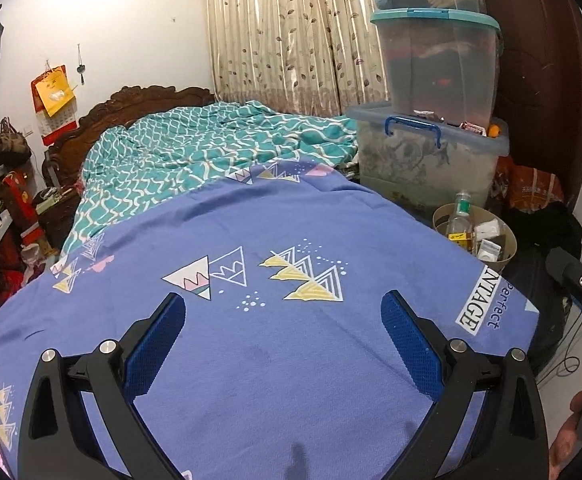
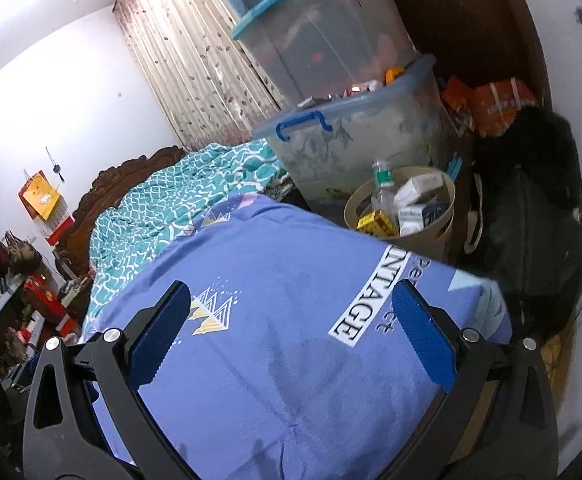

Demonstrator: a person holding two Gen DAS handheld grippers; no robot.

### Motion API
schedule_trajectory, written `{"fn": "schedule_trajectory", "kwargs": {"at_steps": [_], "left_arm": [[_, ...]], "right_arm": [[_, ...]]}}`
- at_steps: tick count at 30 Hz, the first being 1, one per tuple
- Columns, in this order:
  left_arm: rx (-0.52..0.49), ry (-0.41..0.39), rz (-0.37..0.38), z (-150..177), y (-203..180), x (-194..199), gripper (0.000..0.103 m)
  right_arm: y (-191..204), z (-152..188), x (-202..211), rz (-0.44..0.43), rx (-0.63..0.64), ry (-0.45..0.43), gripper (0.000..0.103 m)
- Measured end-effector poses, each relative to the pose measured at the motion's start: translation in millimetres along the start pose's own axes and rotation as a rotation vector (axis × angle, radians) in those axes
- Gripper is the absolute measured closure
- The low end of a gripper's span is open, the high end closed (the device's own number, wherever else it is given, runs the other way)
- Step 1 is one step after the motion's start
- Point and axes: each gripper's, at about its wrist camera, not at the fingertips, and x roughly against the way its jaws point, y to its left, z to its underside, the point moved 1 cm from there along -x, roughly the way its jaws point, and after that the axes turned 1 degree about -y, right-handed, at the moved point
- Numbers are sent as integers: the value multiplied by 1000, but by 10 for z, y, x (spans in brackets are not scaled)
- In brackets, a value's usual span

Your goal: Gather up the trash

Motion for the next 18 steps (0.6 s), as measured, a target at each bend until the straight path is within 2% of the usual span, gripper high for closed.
{"fn": "schedule_trajectory", "kwargs": {"at_steps": [18], "left_arm": [[34,-21,-31,0,14,57,9]], "right_arm": [[-55,82,-46,-14,-2,12,3]]}}
